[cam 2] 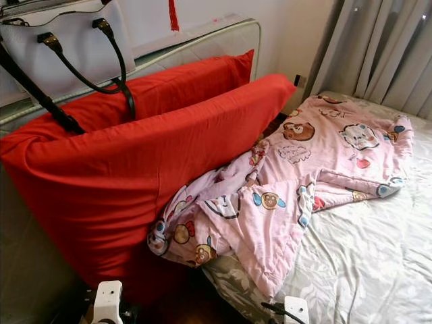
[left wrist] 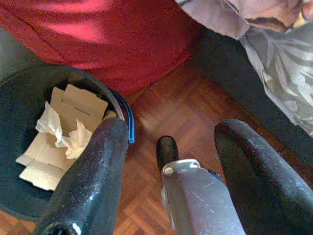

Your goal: Clean up the room

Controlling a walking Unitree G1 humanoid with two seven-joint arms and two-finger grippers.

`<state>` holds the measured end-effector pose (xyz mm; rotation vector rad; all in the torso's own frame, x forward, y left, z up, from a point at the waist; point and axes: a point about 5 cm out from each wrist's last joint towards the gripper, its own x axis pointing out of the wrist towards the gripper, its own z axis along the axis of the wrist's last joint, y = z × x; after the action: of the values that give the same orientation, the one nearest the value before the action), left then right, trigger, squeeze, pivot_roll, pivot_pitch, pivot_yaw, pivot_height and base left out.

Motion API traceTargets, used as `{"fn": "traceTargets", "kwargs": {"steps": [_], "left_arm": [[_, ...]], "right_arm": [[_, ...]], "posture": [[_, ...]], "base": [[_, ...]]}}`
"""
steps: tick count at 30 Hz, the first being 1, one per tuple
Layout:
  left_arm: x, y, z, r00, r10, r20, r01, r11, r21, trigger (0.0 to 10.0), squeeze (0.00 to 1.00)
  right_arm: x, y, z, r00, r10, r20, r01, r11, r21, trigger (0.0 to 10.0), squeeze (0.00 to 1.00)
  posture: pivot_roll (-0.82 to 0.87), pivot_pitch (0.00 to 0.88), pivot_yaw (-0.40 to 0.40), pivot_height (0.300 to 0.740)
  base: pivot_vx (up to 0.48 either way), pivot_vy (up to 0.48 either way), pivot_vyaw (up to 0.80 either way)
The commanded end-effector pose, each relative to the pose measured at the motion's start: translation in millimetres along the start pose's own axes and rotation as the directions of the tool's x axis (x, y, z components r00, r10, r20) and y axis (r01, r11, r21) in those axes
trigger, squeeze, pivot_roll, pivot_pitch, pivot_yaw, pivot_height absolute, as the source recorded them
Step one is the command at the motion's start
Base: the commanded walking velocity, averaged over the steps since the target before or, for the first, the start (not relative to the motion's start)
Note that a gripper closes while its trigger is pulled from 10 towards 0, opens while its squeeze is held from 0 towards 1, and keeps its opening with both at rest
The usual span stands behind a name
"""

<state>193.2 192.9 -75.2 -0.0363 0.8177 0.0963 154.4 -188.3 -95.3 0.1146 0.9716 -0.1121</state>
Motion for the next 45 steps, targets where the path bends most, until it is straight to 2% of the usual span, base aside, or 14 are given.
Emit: {"fn": "traceTargets", "kwargs": {"steps": [1, 5, 14, 21, 23, 26, 27, 33, 34, 36, 37, 38, 43, 45], "left_arm": [[0.3, 1.8, 1, 1.0, 0.002, -0.006, -0.002, 1.0, 0.003, 10.0, 0.0], [0.4, 1.9, 1, 1.0, 0.001, -0.005, -0.001, 1.0, 0.003, 10.0, 0.0], [0.5, 0.5, 3, 1.0, -0.011, 0.009, 0.011, 1.0, 0.001, 10.0, 0.0], [2.8, -1.2, 18, 0.996, -0.028, 0.086, 0.028, 1.0, 0.003, 10.0, 0.0], [3.4, -1.1, 28, 0.989, -0.032, 0.147, 0.035, 0.999, -0.016, 10.0, 0.0], [3.0, -2.2, 47, 0.964, -0.054, 0.261, 0.064, 0.997, -0.032, 10.0, 0.0], [1.5, -2.4, 57, 0.943, -0.064, 0.328, 0.078, 0.996, -0.03, 10.0, 0.0], [-4.6, -5.0, 72, 0.888, -0.096, 0.449, 0.1, 0.995, 0.013, 10.0, 0.0], [-7.6, -4.8, 77, 0.866, -0.101, 0.489, 0.106, 0.994, 0.018, 10.0, 0.0], [-10.6, -4.3, 80, 0.848, -0.106, 0.519, 0.101, 0.994, 0.038, 10.0, 0.0], [-14.9, -5.8, 83, 0.822, -0.137, 0.552, 0.091, 0.99, 0.111, 10.0, 0.0], [-16.2, -6.8, 83, 0.814, -0.149, 0.561, 0.091, 0.987, 0.131, 10.0, 0.0], [-21.5, -9.2, 93, 0.775, -0.147, 0.615, 0.107, 0.989, 0.102, 10.0, 0.0], [-20.9, -10.3, 100, 0.763, -0.14, 0.631, 0.111, 0.99, 0.085, 10.0, 0.0]], "right_arm": [[0.5, 1.8, 2, 1.0, 0.007, 0.004, -0.007, 1.0, -0.009, 10.0, 0.0], [0.5, 2.0, 2, 1.0, 0.008, 0.003, -0.008, 1.0, -0.011, 10.0, 0.0], [1.3, 1.2, 7, 1.0, 0.005, 0.021, -0.005, 1.0, -0.009, 10.0, 0.0], [2.8, -0.9, 21, 0.996, -0.001, 0.084, 0.001, 1.0, 0.004, 10.0, 0.0], [3.7, 0.0, 34, 0.989, 0.008, 0.147, -0.009, 1.0, 0.004, 10.0, 0.0], [4.2, 4.9, 61, 0.961, 0.048, 0.273, -0.05, 0.999, -0.001, 10.0, 0.0], [3.3, 8.2, 74, 0.938, 0.072, 0.34, -0.076, 0.997, -0.001, 10.0, 0.0], [-1.9, 17.7, 98, 0.868, 0.114, 0.484, -0.097, 0.994, -0.059, 10.0, 0.0], [-4.2, 19.4, 105, 0.841, 0.117, 0.528, -0.108, 0.993, -0.049, 10.0, 0.0], [-6.6, 21.0, 109, 0.818, 0.124, 0.562, -0.111, 0.992, -0.057, 10.0, 0.0], [-8.2, 22.6, 109, 0.806, 0.13, 0.578, -0.099, 0.991, -0.084, 10.0, 0.0], [-8.7, 23.0, 109, 0.803, 0.131, 0.581, -0.095, 0.991, -0.092, 10.0, 0.0], [-14.1, 29.3, 108, 0.761, 0.162, 0.628, -0.114, 0.987, -0.117, 10.0, 0.0], [-15.8, 28.5, 110, 0.746, 0.133, 0.652, -0.093, 0.991, -0.096, 10.0, 0.0]], "posture": [[-0.04, 0.0, -0.008, 0.73], [-0.04, 0.0, -0.009, 0.73], [-0.04, 0.0, -0.01, 0.73], [-0.04, 0.0, -0.012, 0.73], [-0.04, 0.0, -0.012, 0.73], [-0.05, 0.0, -0.009, 0.73], [-0.05, 0.0, -0.008, 0.73], [-0.05, 0.0, -0.01, 0.73], [-0.05, 0.0, -0.012, 0.73], [-0.05, 0.0, -0.014, 0.73], [-0.05, 0.0, -0.018, 0.73], [-0.05, 0.0, -0.018, 0.73], [-0.04, 0.0, -0.015, 0.73], [-0.04, 0.0, -0.015, 0.73]], "base": [[0.296, 0.0, 0.56], [0.296, 0.0, 0.68], [0.187, 0.0, 0.0], [0.0, 0.0, 0.0], [0.0, 0.0, 0.0], [0.0, 0.0, 0.0], [0.0, 0.0, 0.0], [0.0, 0.0, 0.0], [0.0, 0.0, 0.0], [0.0, 0.0, 0.0], [0.0, 0.0, 0.0], [0.0, 0.0, 0.0], [0.0, 0.0, 0.0], [0.0, 0.0, 0.0]]}}
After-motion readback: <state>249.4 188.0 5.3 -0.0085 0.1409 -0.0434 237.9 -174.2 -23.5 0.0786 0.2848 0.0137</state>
